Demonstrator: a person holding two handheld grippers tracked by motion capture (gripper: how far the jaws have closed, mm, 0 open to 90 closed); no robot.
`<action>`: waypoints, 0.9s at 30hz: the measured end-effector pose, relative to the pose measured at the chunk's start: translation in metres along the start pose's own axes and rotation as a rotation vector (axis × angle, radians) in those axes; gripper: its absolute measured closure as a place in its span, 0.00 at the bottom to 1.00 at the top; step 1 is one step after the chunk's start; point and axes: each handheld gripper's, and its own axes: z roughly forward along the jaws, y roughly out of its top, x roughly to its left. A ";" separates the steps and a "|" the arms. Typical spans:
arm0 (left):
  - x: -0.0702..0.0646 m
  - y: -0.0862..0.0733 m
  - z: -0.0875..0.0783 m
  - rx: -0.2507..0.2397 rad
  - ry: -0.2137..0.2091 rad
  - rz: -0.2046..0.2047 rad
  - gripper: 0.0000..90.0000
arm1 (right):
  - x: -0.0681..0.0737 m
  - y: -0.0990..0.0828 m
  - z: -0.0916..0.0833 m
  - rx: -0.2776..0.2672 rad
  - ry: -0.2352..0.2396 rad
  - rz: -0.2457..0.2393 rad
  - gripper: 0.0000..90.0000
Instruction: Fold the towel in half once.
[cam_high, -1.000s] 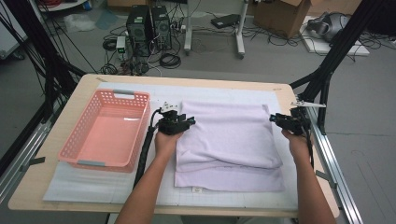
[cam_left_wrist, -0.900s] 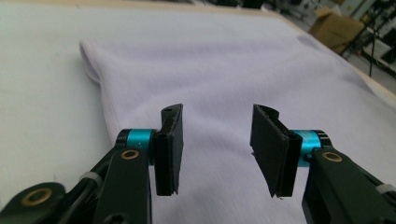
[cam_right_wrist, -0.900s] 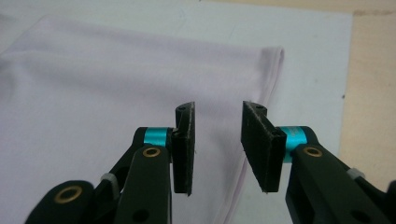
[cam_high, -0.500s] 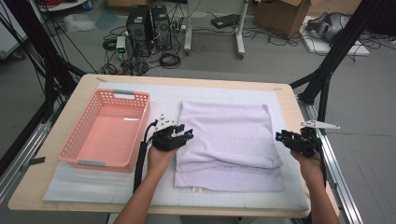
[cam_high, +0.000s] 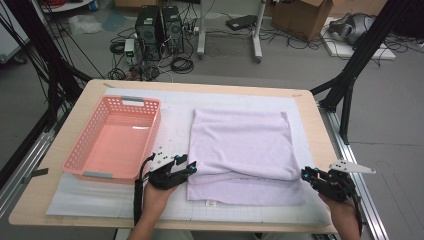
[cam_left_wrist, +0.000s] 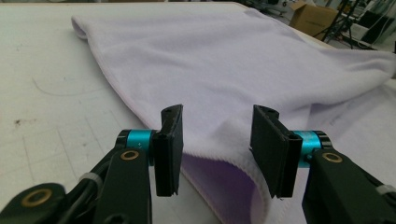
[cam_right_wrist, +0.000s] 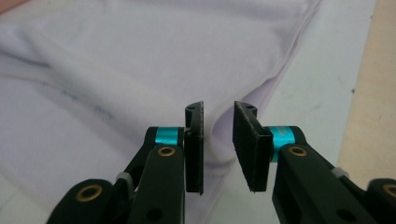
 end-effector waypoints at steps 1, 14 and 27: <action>-0.001 -0.002 -0.003 0.006 -0.003 0.008 0.60 | 0.000 0.000 0.000 0.000 0.000 0.000 0.82; -0.009 -0.017 -0.029 0.062 -0.047 0.001 0.62 | 0.016 -0.019 0.014 0.064 0.019 -0.038 0.77; -0.025 -0.016 -0.009 0.250 -0.011 0.040 0.69 | 0.018 -0.017 0.034 0.100 -0.055 -0.071 0.96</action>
